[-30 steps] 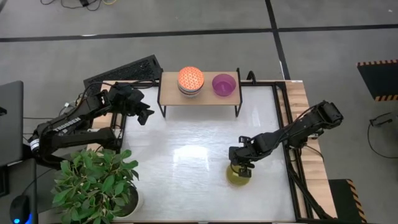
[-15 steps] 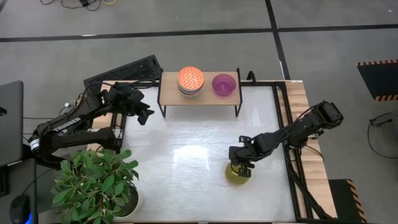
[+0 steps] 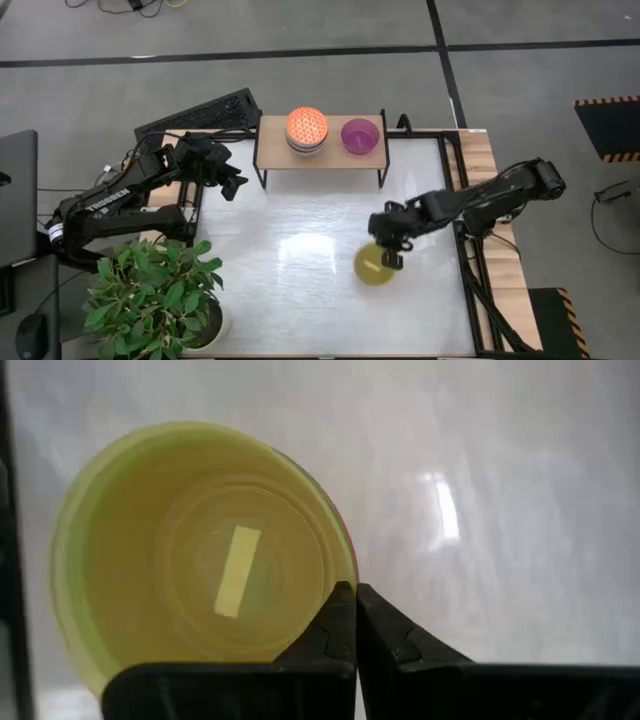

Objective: Place and stack bowls onto a shelf
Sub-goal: Stack the yellow bowl on top of the violet bowl on the shelf, then stack the green bowl on top of the yellow bowl on the shelf

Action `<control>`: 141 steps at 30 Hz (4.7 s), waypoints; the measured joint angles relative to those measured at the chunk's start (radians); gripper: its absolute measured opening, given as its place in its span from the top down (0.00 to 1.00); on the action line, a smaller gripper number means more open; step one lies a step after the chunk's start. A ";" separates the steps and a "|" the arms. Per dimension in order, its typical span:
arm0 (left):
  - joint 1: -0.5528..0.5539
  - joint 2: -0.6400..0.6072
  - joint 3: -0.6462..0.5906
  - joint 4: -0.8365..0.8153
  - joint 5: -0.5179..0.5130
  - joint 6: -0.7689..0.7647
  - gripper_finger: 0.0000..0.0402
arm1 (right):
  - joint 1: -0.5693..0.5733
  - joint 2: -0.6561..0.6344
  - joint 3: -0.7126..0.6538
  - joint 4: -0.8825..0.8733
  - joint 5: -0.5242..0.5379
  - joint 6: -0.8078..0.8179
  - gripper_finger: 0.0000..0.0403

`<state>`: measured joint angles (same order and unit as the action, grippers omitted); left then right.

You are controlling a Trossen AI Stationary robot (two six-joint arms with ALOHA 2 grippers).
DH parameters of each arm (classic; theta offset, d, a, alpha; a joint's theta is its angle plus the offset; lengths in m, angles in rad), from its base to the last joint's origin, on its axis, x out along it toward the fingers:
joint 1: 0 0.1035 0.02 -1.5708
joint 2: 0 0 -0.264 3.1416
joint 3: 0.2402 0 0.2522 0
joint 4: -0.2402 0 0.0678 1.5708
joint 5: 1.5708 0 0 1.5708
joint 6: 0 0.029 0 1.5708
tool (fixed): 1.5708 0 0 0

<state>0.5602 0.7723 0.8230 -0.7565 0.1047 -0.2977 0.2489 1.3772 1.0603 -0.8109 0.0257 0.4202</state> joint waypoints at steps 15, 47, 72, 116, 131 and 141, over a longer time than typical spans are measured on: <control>0.000 0.000 0.000 -0.040 0.012 -0.001 0.53 | -0.087 -0.067 0.042 -0.005 -0.109 0.108 0.96; 0.000 0.000 0.000 -0.040 0.019 -0.034 0.53 | -0.677 0.006 0.623 -0.181 0.208 -0.104 0.96; 0.000 0.000 0.000 -0.040 0.013 -0.062 0.53 | -1.012 0.235 0.672 -0.260 -0.065 -0.305 0.96; 0.001 0.000 0.000 -0.040 0.021 -0.020 0.53 | -0.274 0.206 0.225 0.117 -0.137 -0.549 0.66; 0.000 0.000 0.000 -0.049 0.021 -0.021 0.53 | -0.235 0.415 0.223 0.232 -0.132 -0.695 0.66; 0.001 0.000 0.000 -0.048 0.020 -0.021 0.53 | -0.228 0.460 0.225 0.264 -0.142 -0.719 0.66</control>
<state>0.5608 0.7723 0.8228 -0.8046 0.1249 -0.3183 0.0206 1.8374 1.2851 -0.5468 -0.1165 -0.2984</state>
